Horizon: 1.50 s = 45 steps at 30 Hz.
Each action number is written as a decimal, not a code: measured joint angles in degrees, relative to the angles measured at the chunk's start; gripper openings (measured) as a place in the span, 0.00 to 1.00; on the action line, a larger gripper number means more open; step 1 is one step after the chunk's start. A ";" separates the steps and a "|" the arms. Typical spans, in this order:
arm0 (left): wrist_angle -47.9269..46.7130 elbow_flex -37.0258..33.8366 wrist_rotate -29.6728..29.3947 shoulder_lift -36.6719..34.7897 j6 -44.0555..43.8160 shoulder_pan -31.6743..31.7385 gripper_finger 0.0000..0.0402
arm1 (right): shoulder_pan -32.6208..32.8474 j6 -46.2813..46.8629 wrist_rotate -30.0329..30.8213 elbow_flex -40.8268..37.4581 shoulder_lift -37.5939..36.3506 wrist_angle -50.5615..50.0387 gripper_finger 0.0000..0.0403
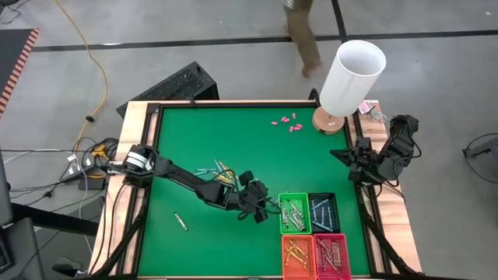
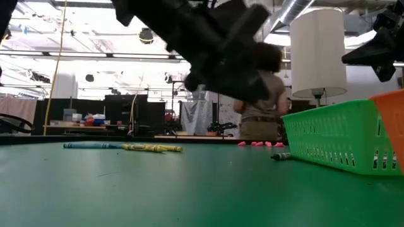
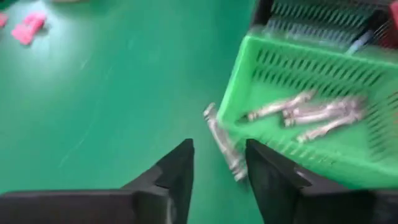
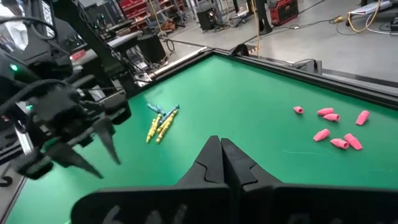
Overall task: Sort crayons
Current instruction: Put the black crayon into the green bin
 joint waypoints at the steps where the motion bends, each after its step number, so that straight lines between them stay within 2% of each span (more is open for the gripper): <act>1: -0.81 -0.25 -1.05 0.11 -0.06 -0.02 0.36 | 0.00 0.00 0.00 0.00 0.00 -0.03 0.00; 7: 2.77 0.82 -2.56 4.18 -3.65 0.02 0.45 | 0.01 0.04 0.00 0.02 -0.02 0.14 0.00; 19: 2.67 7.75 -4.67 11.39 -2.47 -1.39 0.46 | -0.01 0.16 -0.02 -0.02 1.04 0.05 0.00; 30: -0.05 8.15 -2.88 13.14 -6.97 -1.89 0.46 | -0.01 0.19 0.03 -0.02 2.16 0.04 0.00; 45: -4.23 8.12 -2.89 13.12 -6.98 -1.84 0.45 | 0.01 0.15 0.13 -0.02 2.19 0.04 0.00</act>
